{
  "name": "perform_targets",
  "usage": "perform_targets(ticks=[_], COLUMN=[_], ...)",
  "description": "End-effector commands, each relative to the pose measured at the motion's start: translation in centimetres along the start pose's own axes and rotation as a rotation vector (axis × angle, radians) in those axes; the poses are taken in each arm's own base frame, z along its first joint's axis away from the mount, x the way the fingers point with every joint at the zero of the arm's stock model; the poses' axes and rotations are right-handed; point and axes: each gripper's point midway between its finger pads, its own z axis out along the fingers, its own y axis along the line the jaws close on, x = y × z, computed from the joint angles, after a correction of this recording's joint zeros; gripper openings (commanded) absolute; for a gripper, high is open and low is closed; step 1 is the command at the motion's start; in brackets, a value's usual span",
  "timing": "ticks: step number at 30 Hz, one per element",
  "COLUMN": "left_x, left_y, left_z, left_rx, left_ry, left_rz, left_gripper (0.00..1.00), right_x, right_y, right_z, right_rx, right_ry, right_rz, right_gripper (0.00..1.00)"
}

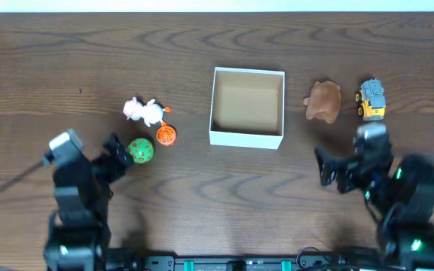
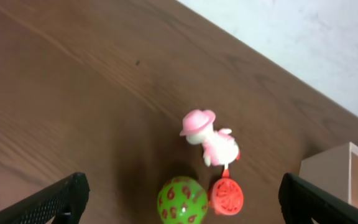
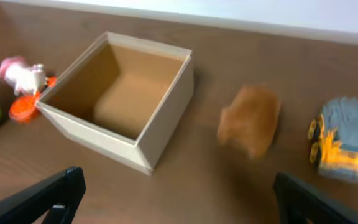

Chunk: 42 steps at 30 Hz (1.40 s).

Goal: Pack container
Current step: 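Grasp the brown plush toy with the right gripper and lift it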

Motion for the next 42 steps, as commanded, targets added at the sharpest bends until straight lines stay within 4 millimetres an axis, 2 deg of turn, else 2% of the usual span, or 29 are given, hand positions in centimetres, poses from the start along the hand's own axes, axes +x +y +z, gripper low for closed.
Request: perform_targets(ticks=[1,4,7,10,13,20,26,35,42], left_x=[-3.3,-4.6,-4.8,-4.1,-2.8,-1.1,-0.7,-0.7,-0.7], left_y=[-2.0,-2.9,-3.3,-3.2,-2.8,-2.3,-2.1,-2.1,-2.1], left_z=[0.5,1.7,3.4,5.0,6.6,8.7,8.9,8.9,8.9], left_rx=[-0.025,-0.065,-0.112,-0.161,-0.199,-0.23,-0.236,-0.236,-0.236], left_ry=[0.066,0.156,0.267,0.374,0.457,0.526,0.54,0.539,0.539], left_rz=[0.07,0.145,0.19,0.208,0.221,0.232,0.234,0.234,0.234], left_gripper=[0.98,0.98,0.98,0.98,0.98,0.98,0.98,0.98,0.98], right_x=[-4.5,-6.9,-8.7,-9.2,-8.9,-4.4,-0.3,3.3,7.1], right_y=[-0.7,-1.9,-3.3,-5.6,-5.8,-8.0,-11.7,-11.7,-11.7], right_z=[1.1,2.5,4.3,6.3,8.8,14.1,17.3,22.1,23.8], right_rx=[-0.006,0.005,0.017,0.079,0.036,0.059,0.281,0.255,0.302], right_ry=[0.109,0.216,0.309,0.415,0.465,0.603,0.707,0.752,0.841], right_rz=[0.025,0.046,0.023,0.009,0.068,0.201,0.276,0.281,0.299], right_gripper=[0.99,0.99,0.99,0.99,0.99,0.99,0.99,0.99,0.85])
